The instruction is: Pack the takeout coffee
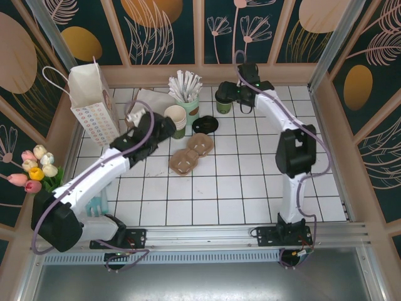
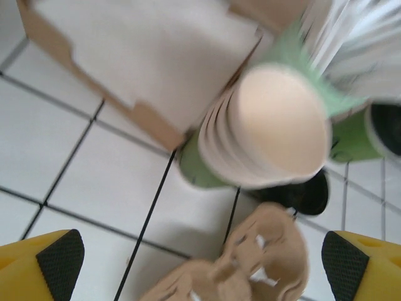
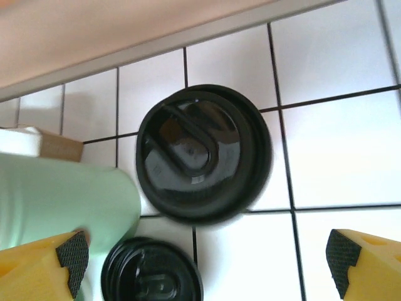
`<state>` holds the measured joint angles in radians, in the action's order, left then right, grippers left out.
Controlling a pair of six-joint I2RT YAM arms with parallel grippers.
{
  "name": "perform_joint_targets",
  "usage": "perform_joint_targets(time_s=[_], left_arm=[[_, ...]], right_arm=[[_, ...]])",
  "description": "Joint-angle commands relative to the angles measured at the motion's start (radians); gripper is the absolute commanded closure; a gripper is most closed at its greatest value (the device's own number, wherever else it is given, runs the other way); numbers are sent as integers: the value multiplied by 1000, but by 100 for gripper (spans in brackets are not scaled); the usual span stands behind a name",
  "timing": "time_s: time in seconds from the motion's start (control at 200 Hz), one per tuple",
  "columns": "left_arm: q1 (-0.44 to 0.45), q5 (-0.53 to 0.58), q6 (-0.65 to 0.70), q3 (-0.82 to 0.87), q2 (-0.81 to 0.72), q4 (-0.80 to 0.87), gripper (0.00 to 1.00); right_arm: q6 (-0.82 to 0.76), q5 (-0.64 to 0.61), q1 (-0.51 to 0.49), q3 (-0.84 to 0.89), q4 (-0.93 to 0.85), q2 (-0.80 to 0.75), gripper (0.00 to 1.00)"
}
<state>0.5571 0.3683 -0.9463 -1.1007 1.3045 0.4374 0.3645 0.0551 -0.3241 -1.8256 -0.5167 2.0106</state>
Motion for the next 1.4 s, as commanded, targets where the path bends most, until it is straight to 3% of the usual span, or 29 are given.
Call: perform_joint_targets(time_s=[0.0, 0.145, 0.26, 0.405, 0.505, 0.676, 0.791, 0.906, 1.101, 1.271, 1.396], left_arm=[[-72, 65, 130, -181, -26, 179, 1], [-201, 166, 230, -414, 2, 363, 2], [-272, 191, 222, -538, 38, 425, 1], [-382, 95, 127, -528, 42, 438, 1], [-444, 14, 28, -480, 48, 363, 1], [-517, 13, -150, -469, 88, 344, 1], [-572, -50, -223, -429, 107, 288, 1], [-602, -80, -313, -445, 161, 339, 2], [-653, -167, -345, -424, 232, 276, 2], [-658, -68, -367, -437, 280, 306, 2], [-661, -118, -371, -398, 288, 249, 11]], right_arm=[[-6, -75, -24, 177, 162, -235, 1], [-9, -74, -33, 484, 351, -483, 1], [-23, 43, -36, 679, 495, -635, 1], [-49, 36, -48, 817, 584, -748, 1], [-66, 4, -51, 843, 592, -782, 1], [-105, -17, -53, 838, 566, -795, 1], [-117, -37, -54, 849, 548, -807, 1], [-125, -60, -54, 867, 529, -827, 2], [-144, -89, -55, 904, 512, -872, 2], [-157, -107, -56, 910, 491, -885, 2], [-157, -102, -56, 907, 484, -888, 2]])
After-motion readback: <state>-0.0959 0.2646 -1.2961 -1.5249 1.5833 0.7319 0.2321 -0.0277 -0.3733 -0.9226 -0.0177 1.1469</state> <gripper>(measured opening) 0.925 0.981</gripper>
